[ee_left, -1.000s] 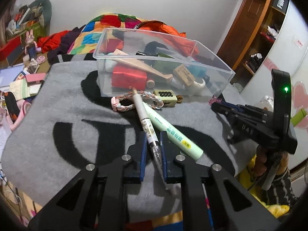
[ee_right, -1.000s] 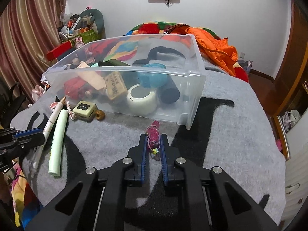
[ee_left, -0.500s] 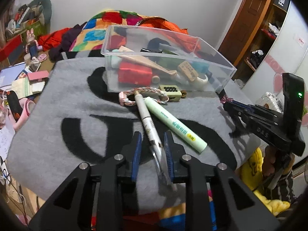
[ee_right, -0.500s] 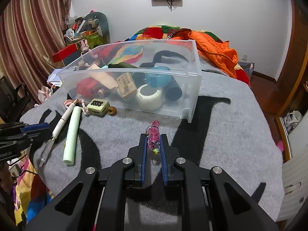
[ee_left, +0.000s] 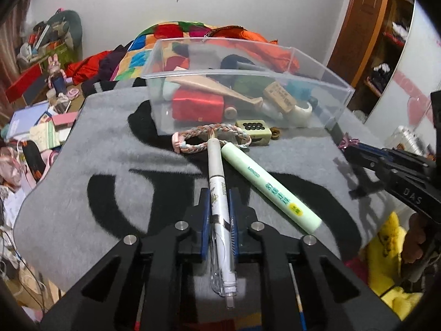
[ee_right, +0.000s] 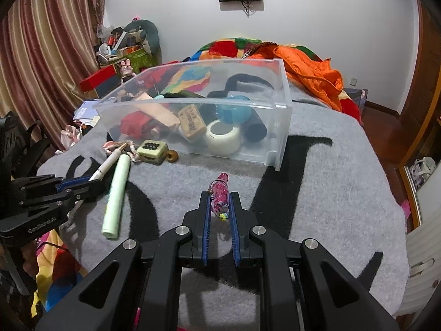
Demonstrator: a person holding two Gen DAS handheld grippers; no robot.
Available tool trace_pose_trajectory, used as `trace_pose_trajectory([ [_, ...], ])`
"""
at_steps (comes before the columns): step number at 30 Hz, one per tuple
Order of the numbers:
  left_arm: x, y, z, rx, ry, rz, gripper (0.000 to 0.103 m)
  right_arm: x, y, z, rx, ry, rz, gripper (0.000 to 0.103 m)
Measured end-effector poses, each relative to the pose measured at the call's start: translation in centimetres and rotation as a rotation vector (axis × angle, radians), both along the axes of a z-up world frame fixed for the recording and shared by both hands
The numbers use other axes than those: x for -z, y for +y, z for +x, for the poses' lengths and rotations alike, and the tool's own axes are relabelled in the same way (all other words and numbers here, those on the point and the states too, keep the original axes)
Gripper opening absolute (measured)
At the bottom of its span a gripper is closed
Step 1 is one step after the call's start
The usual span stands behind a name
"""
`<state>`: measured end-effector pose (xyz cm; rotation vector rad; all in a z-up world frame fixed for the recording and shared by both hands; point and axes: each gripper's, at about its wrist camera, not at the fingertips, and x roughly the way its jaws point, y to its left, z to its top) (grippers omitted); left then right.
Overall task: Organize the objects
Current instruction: 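Carry the white pen and pink hair clip over the clear box and release both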
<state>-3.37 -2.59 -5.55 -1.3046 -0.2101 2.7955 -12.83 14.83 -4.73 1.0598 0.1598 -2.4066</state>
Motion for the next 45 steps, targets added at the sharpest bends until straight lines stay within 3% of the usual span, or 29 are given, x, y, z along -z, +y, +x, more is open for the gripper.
trace_pose_trajectory([
  [9, -3.8, -0.7, 2.3, -0.018, 0.109, 0.031, 0.012, -1.4, -0.5, 1.0, -0.013, 0.019, -0.040, 0.012],
  [18, -6.7, -0.3, 1.6, -0.011, 0.204, 0.035, 0.012, -3.7, -0.3, 1.1, -0.001, 0.063, -0.083, 0.012],
  [35, -8.2, -0.4, -3.6, 0.009, 0.247, 0.050, 0.012, -5.5, -1.0, -3.3, 0.042, 0.099, -0.086, 0.012],
  [45, -8.9, -0.4, -7.9, 0.039, 0.232, 0.055, 0.012, -7.0, -1.7, -5.7, 0.058, 0.150, -0.084, 0.012],
])
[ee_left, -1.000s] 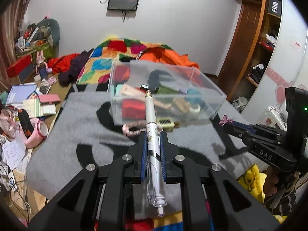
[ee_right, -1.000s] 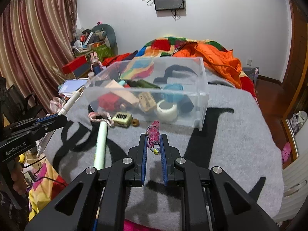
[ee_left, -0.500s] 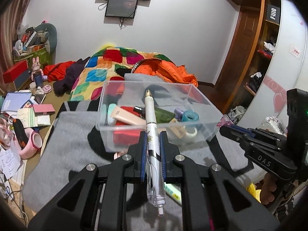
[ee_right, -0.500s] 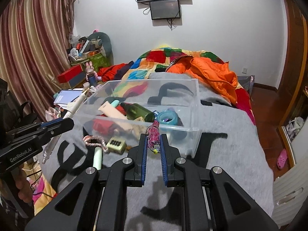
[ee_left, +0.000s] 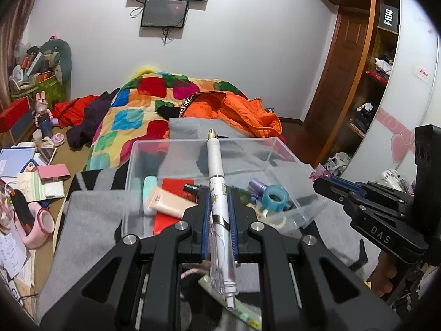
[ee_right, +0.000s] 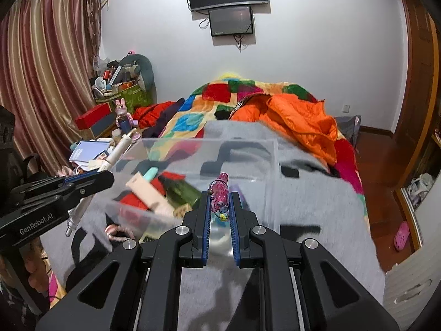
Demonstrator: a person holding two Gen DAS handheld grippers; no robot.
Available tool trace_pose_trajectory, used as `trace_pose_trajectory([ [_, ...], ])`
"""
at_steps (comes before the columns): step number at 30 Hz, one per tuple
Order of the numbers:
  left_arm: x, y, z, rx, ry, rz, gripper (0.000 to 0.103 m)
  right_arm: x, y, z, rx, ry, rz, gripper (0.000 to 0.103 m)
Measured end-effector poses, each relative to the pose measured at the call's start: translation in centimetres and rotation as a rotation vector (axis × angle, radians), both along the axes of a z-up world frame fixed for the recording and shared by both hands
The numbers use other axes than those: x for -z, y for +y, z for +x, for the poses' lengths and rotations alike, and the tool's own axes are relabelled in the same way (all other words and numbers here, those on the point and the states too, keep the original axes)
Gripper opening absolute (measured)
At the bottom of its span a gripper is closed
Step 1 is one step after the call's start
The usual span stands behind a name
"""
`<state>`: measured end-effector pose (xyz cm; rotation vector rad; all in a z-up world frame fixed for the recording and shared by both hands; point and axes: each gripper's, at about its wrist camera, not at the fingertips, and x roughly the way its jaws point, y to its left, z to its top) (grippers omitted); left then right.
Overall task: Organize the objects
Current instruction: 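Carry the white pen and pink hair clip over the clear box and release both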
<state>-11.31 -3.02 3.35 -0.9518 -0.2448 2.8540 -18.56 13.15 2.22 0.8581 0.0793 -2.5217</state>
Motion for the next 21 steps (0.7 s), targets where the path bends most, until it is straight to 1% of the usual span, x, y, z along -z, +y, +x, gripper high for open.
trace_pose_trajectory([
  [4, 0.0, -0.1, -1.8, 0.024, -0.014, 0.006, 0.012, -0.5, 0.0, -1.2, 0.008, 0.011, -0.008, 0.012],
  [8, 0.4, -0.1, -3.5, 0.031, -0.035, -0.006, 0.012, -0.1, -0.2, -2.3, 0.012, 0.000, -0.013, 0.012],
  [12, 1.6, 0.1, -5.3, 0.070, -0.081, 0.005, 0.012, 0.7, -1.1, -3.3, -0.006, -0.019, 0.018, 0.012],
  [14, 2.2, 0.4, -6.1, 0.087, -0.104, -0.004, 0.012, 1.3, -1.8, -3.9, -0.020, -0.035, 0.038, 0.012],
  [21, 3.8, 1.1, -7.9, 0.101, -0.151, -0.005, 0.012, 3.2, -3.3, -4.9, -0.066, -0.098, 0.055, 0.012],
])
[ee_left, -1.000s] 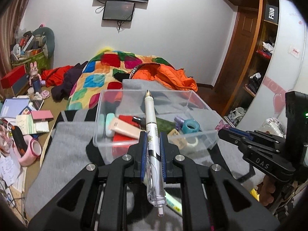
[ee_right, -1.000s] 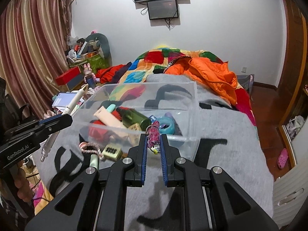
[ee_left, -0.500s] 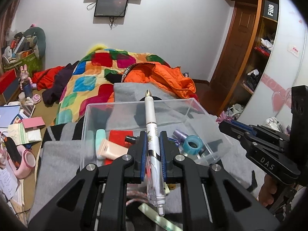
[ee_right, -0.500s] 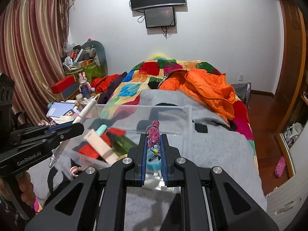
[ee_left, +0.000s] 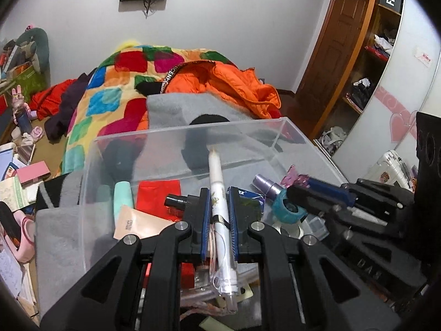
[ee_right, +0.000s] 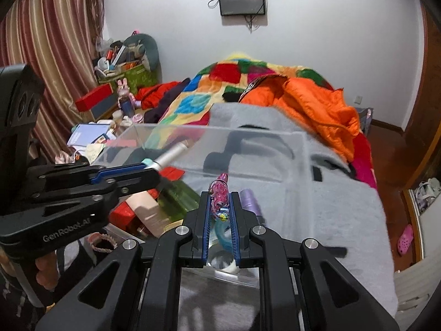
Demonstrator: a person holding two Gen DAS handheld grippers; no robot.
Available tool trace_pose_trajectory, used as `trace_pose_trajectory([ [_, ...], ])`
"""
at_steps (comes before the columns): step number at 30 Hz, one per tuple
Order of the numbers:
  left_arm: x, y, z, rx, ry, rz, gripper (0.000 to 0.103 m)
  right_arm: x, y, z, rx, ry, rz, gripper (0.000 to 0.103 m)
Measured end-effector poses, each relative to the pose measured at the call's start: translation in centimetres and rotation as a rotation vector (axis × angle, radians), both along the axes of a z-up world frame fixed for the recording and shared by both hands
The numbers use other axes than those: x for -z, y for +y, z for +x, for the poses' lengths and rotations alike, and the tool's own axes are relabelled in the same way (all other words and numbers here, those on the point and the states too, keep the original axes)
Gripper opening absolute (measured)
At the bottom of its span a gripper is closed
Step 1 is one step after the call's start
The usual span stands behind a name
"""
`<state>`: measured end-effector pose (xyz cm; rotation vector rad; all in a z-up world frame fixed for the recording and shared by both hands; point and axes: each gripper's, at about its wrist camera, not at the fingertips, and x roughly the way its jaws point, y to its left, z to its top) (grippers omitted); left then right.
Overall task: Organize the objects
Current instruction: 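Carry the white pen and pink hair clip over the clear box and release both, then grasp the braided hair tie with the left gripper while the right grasps the mint-green highlighter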
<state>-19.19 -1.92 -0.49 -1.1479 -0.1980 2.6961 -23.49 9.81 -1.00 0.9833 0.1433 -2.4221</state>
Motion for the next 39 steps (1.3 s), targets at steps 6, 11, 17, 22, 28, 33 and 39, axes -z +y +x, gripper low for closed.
trace_pose_trajectory([
  [6, 0.4, -0.1, -0.2, 0.006, -0.013, 0.010, 0.012, 0.9, -0.5, -0.1, -0.015, -0.038, -0.004, 0.012],
  [11, 0.0, -0.4, 0.5, -0.001, -0.003, 0.015, 0.012, 1.1, -0.5, 0.0, -0.021, -0.058, -0.004, 0.012],
  [17, -0.6, -0.4, 2.2, 0.001, 0.014, 0.005, 0.012, 1.1, -0.2, 0.0, -0.021, -0.083, -0.014, 0.016],
  [22, -1.1, -0.6, 3.8, -0.021, 0.029, -0.006, 0.031, 0.7, 0.1, 0.8, -0.011, -0.062, -0.005, 0.023],
  [28, -1.8, -1.7, 6.1, -0.066, 0.055, -0.007, 0.052, -0.3, 0.1, 2.5, -0.023, -0.026, -0.004, 0.025],
  [33, -1.7, -2.9, 7.7, -0.099, 0.050, -0.025, 0.061, -1.1, -0.1, 4.2, -0.030, 0.006, -0.023, 0.045],
  [39, -0.7, -3.8, 9.5, -0.128, 0.054, -0.061, 0.063, -0.9, -1.3, 6.5, -0.080, 0.014, -0.015, 0.047],
])
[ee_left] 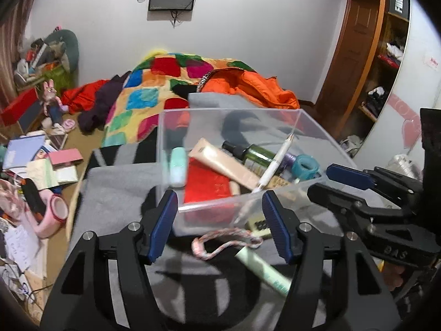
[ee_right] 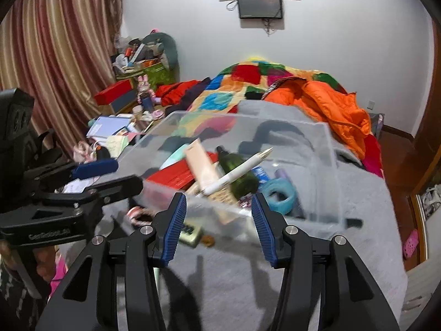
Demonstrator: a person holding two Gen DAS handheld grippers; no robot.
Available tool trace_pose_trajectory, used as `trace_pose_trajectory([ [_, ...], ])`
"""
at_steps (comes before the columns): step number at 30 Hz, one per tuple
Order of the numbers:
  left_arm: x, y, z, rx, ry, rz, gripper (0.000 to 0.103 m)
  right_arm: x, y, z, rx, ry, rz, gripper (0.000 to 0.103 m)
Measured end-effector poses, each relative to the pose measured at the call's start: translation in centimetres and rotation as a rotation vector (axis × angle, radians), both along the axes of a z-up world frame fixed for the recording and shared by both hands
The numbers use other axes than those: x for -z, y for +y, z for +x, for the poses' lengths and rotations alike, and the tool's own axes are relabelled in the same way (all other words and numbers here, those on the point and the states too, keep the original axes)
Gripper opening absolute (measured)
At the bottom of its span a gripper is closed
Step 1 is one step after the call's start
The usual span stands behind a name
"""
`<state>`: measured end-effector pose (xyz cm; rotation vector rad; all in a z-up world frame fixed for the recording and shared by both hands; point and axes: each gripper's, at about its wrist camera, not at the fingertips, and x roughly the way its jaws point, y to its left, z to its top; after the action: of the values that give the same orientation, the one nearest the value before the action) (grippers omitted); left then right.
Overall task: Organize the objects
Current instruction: 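Grasp the braided hair tie with the left gripper while the right grasps the mint-green highlighter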
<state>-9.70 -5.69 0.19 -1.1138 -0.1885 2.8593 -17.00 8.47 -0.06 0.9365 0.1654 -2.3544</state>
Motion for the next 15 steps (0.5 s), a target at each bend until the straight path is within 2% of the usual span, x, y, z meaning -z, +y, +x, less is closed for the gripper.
trace_pose_trajectory([
  [6, 0.7, -0.2, 1.1, 0.000, -0.021, 0.009, 0.063, 1.3, -2.0, 2.7, -0.065, 0.007, 0.043, 0.047],
  [11, 2.2, -0.8, 1.5, -0.015, -0.056, 0.018, 0.063, 3.2, -2.8, 3.7, -0.112, -0.054, 0.042, 0.047],
  [15, 4.4, -1.6, 1.2, -0.034, -0.119, 0.037, 0.063, 4.8, -3.1, 3.7, -0.128, -0.120, 0.040, 0.047],
])
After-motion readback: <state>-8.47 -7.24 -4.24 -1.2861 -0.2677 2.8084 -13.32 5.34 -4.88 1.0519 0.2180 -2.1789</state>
